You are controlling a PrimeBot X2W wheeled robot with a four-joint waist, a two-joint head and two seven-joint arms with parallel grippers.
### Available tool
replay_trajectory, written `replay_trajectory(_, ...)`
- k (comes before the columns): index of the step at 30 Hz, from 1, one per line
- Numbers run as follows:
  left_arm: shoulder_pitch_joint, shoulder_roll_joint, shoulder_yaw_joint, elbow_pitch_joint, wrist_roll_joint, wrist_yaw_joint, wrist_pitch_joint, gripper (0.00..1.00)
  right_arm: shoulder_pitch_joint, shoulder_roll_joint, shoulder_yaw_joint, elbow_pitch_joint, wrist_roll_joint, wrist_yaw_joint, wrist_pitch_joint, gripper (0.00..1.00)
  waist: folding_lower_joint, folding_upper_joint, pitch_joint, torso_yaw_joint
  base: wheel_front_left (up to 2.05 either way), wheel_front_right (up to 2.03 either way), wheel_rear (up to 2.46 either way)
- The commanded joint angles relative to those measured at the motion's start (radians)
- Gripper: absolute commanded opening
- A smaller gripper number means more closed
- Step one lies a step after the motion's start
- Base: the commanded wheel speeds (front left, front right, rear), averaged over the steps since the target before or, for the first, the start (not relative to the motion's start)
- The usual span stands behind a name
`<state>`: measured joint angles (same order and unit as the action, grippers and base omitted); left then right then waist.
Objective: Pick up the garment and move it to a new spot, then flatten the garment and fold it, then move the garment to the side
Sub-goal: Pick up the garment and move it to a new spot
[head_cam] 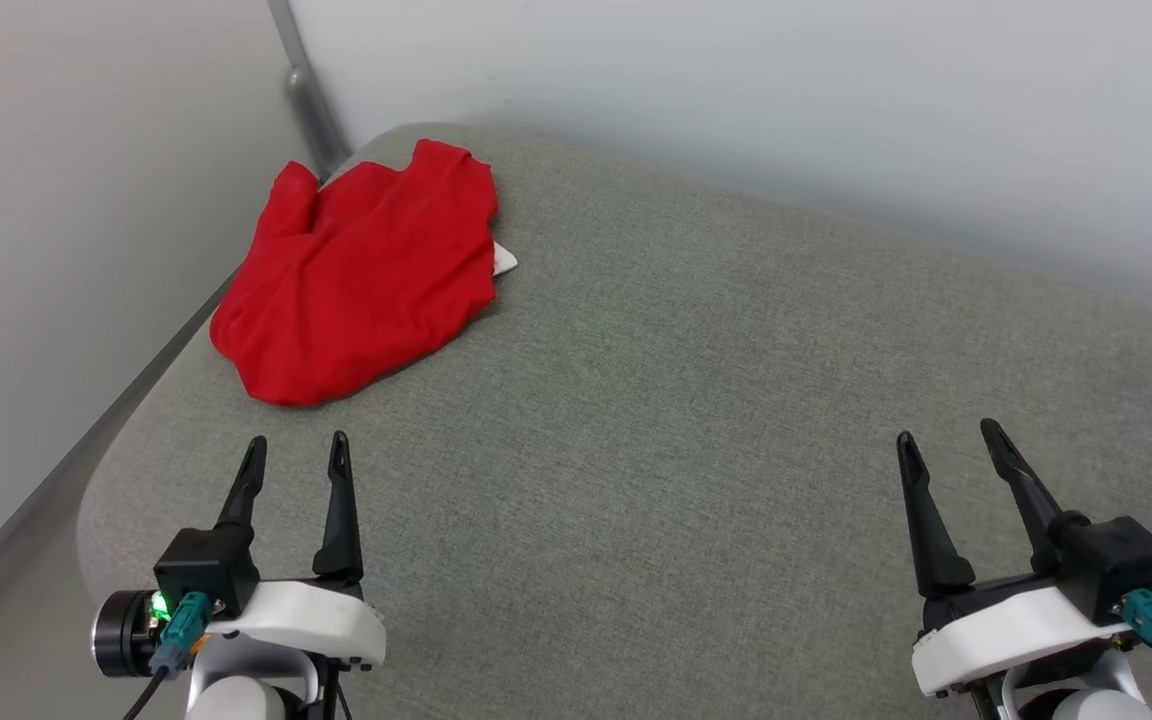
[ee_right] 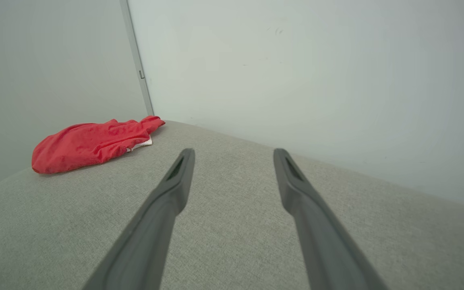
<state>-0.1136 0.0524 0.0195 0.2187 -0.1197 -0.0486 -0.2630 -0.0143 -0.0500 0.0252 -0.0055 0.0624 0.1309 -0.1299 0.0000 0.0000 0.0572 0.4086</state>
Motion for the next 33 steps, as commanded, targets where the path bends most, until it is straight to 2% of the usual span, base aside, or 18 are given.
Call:
replay_trajectory(1,-0.018,-0.002,0.003,-0.003,0.001,-0.001,-0.003,1.0,-0.011,-0.001,0.001,-0.007,-0.004,0.0,0.003,1.0,0.0,0.0,0.004,0.002,0.0,0.0,0.0)
replay_trajectory(9,-0.087,-0.002,0.028,0.018,-0.007,-0.007,-0.003,1.0,-0.034,-0.001,0.015,-0.02,-0.013,0.0,0.014,1.0,0.0,0.0,0.045,-0.018,0.0,0.0,0.0)
replay_trajectory(15,-0.249,0.029,0.061,0.099,-0.051,-0.03,0.003,1.0,-0.079,-0.001,0.033,-0.039,-0.027,0.0,0.038,1.0,0.0,0.0,0.121,-0.067,0.0,0.0,0.0)
replay_trajectory(19,-0.396,0.081,0.077,0.15,-0.065,-0.036,0.064,1.0,-0.122,-0.001,0.04,-0.053,-0.036,0.0,0.048,1.0,0.0,0.0,0.195,-0.115,0.0,0.0,0.0)
replay_trajectory(22,-0.498,0.135,0.093,0.183,-0.082,-0.039,0.147,1.0,-0.157,-0.001,0.049,-0.066,-0.041,0.0,0.049,1.0,0.0,0.0,0.257,-0.16,0.0,0.0,0.0)
replay_trajectory(33,-0.772,0.37,0.057,0.345,-0.156,-0.079,0.528,1.0,-0.264,-0.001,0.06,-0.048,-0.027,0.0,0.019,1.0,0.0,0.0,0.444,-0.293,0.0,0.0,0.0)
